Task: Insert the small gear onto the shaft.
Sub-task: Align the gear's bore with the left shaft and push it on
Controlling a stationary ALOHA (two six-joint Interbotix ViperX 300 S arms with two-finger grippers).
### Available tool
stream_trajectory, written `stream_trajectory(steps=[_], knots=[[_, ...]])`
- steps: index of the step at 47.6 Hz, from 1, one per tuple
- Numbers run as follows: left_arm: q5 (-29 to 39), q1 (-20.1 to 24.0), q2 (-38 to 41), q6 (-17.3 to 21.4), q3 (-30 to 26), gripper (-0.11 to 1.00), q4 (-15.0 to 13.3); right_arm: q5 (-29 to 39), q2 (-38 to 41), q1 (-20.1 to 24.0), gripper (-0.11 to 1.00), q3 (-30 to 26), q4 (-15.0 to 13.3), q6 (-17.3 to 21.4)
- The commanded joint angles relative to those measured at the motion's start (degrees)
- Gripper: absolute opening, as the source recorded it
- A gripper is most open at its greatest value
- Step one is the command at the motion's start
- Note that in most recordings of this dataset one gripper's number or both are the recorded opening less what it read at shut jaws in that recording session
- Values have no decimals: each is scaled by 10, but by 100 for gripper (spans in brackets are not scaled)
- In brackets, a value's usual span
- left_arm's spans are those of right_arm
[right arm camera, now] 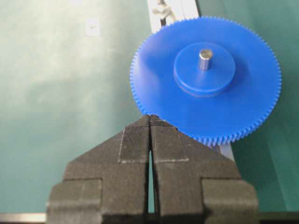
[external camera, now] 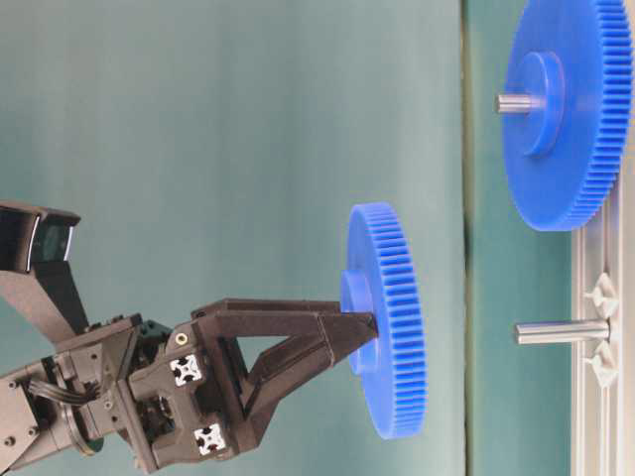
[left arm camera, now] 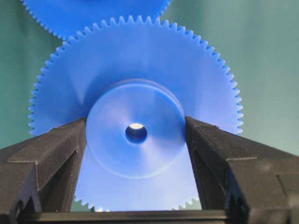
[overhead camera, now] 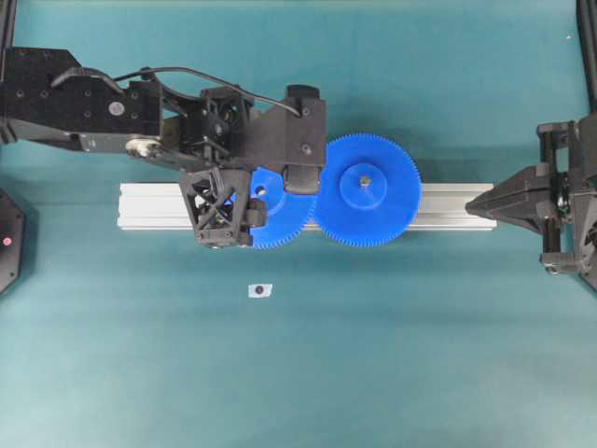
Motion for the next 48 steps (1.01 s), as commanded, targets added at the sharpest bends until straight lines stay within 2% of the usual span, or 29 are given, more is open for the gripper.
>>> stream_trajectory(steps=[1,29,48], knots=[[-6,-1,-14,1,-11,70,3,-4,2,-1,-1,-7,1,6],[-65,1,-11,-12,45,69,3,-4,1,0,-1,-8,1,7],[-78,1,16,-12,52,69,1,-3,1,0,-1,-8,1,7]])
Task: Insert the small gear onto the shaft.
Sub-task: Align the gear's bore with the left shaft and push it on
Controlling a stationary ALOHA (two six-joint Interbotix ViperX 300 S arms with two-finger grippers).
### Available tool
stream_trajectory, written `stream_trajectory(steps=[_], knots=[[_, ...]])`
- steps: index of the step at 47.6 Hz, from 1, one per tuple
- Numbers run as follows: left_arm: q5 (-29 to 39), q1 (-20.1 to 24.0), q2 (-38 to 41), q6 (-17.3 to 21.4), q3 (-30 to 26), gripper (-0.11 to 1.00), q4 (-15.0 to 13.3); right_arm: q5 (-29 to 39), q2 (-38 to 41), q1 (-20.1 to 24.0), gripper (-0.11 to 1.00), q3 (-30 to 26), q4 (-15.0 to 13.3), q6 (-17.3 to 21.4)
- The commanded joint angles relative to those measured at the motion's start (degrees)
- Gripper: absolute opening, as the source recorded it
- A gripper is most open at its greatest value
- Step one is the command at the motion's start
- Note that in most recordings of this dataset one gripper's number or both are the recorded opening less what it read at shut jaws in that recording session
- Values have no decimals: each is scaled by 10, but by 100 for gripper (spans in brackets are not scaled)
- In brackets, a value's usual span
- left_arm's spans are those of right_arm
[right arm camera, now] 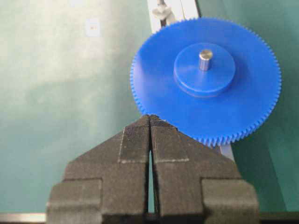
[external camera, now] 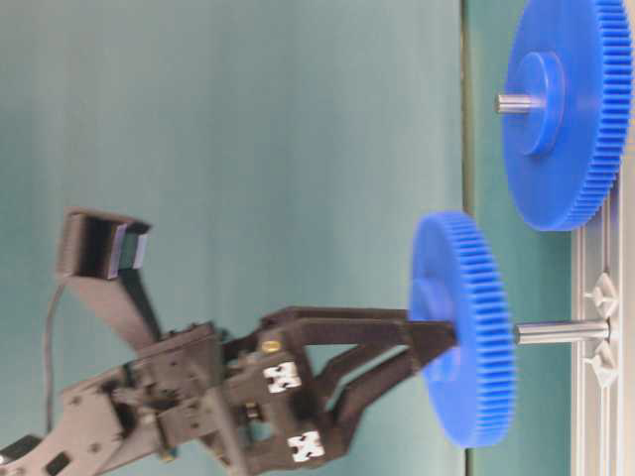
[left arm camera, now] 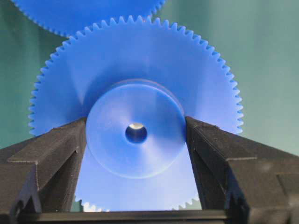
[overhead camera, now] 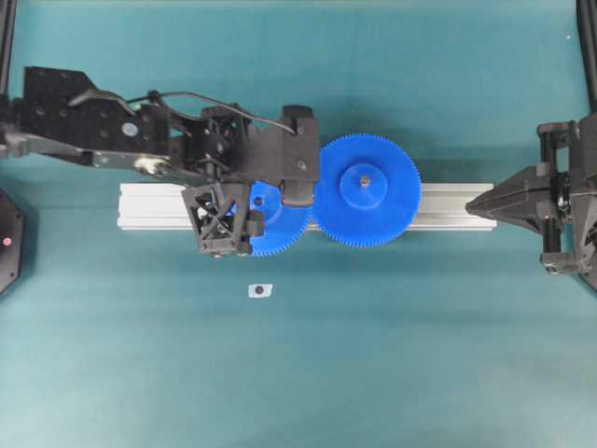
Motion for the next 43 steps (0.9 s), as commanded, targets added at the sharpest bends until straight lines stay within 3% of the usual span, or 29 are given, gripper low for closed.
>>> stream_trajectory(steps=[1,43], knots=[[-5,1,-4,-1,-7,69,3,-4,2,0,-1,-9,1,7],[-13,18,18,0,20,70,1,-1,2,0,-1,-10,2,8]])
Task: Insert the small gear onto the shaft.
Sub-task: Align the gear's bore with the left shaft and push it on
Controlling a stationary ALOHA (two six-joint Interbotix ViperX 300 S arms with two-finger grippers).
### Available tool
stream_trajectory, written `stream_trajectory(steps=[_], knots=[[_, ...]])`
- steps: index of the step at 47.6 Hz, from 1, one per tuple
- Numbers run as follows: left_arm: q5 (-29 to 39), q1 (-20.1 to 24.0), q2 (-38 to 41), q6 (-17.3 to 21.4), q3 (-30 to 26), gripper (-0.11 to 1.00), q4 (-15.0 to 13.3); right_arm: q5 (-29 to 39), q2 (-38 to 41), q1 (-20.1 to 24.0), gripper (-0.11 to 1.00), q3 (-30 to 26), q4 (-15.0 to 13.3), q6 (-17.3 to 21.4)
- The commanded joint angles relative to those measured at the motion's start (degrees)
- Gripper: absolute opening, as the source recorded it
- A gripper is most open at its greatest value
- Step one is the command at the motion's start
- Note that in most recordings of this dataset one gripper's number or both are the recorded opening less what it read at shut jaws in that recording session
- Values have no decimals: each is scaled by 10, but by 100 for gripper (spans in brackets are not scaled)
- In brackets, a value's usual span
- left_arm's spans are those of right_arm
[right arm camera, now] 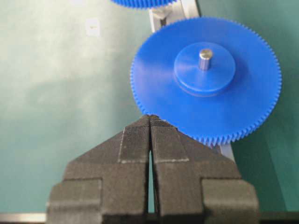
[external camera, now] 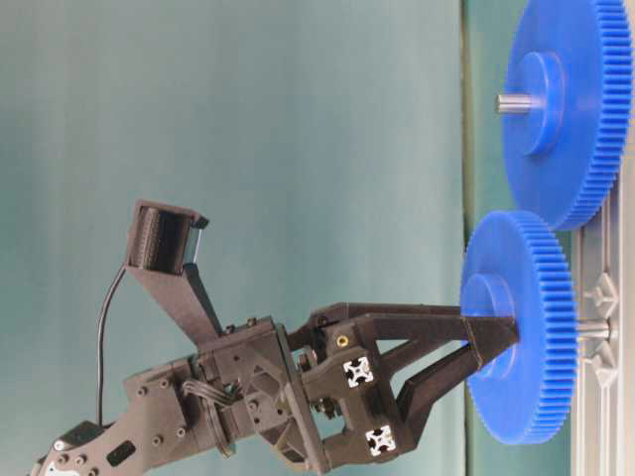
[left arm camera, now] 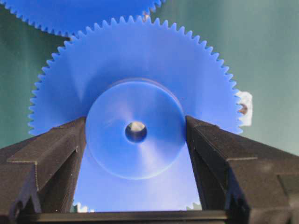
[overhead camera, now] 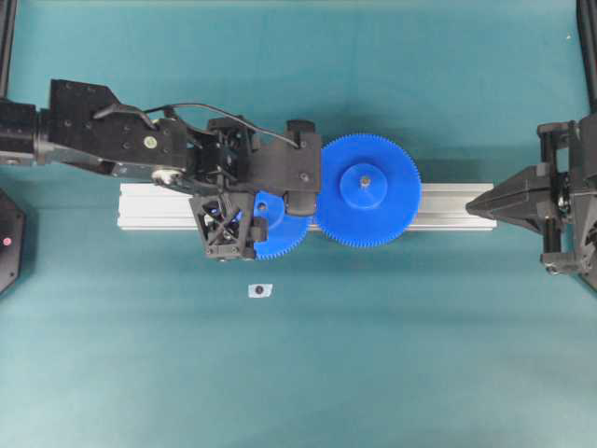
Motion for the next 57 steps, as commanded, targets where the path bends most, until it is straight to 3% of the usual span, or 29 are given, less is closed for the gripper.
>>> stream_trajectory(steps=[1,57], knots=[[1,12,-12,0,-2,69,3,-2,3,-1,-1,-9,1,7],[-24,25,-28,23,-4,69,3,-4,3,-1,-1,-8,2,7]])
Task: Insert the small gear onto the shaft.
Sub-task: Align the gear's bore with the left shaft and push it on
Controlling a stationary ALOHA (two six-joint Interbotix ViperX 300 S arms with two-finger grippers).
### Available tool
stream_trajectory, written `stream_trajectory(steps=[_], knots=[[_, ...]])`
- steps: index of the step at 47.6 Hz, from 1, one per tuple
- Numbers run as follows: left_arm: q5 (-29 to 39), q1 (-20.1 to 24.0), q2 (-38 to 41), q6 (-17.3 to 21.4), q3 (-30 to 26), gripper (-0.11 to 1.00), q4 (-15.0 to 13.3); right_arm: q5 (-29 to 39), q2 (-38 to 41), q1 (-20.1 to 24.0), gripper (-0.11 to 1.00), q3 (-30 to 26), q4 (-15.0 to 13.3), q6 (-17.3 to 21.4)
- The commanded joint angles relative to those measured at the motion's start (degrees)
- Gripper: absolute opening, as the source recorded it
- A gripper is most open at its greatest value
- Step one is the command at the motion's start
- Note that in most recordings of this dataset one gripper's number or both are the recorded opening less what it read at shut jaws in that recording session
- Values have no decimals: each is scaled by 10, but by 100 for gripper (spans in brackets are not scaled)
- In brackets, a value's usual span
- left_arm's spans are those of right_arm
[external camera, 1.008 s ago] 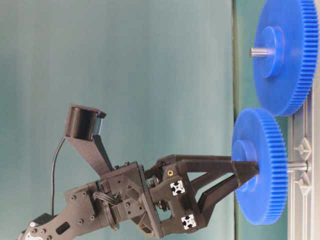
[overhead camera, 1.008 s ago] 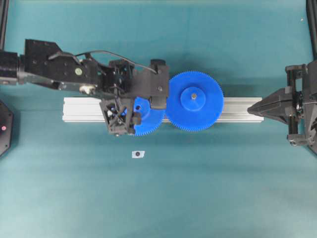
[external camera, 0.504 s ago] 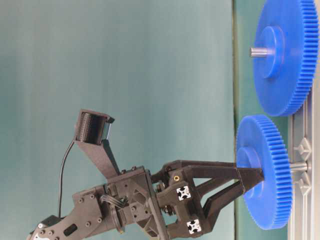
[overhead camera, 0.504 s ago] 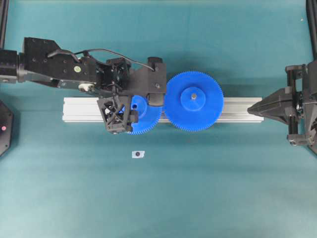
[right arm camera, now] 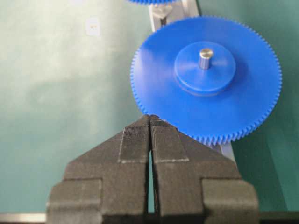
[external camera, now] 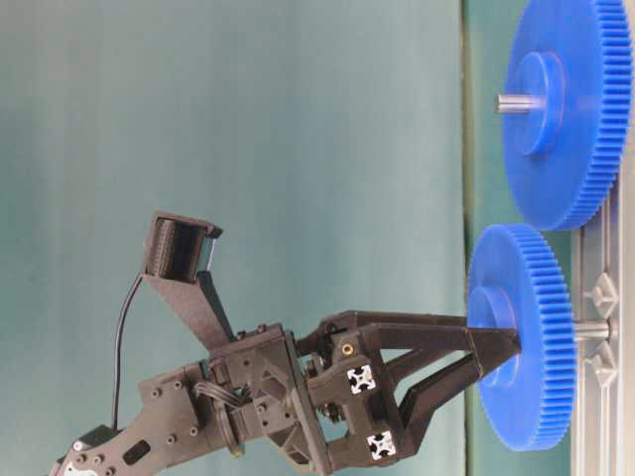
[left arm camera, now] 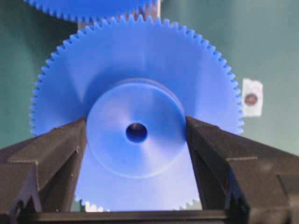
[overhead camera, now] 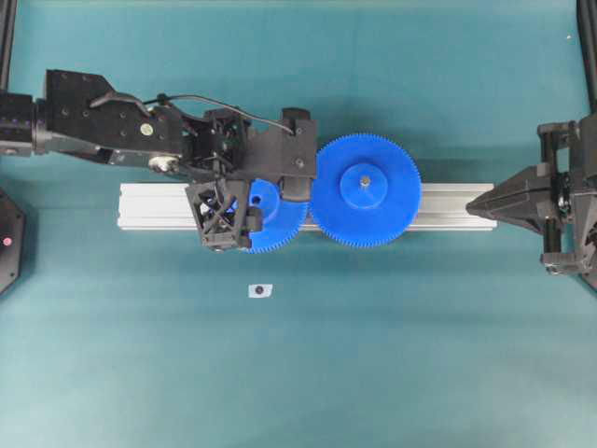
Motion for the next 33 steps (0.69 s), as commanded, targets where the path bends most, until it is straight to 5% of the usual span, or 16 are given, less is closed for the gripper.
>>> stream_trajectory(steps=[1,22,29,33], knots=[[-4,5,-22,2,-12,69,4,-4,2,0,-1,-8,0,7],[4,6,-15,-9,-12,71,4,-4,2,0,-1,-9,1,7],[4,6,-15,-9,-17,89,2,-4,2,0,-1,-9,1,7],[4,6,-16,-9,-20,91,2,-4,2,0,-1,-9,1,7]])
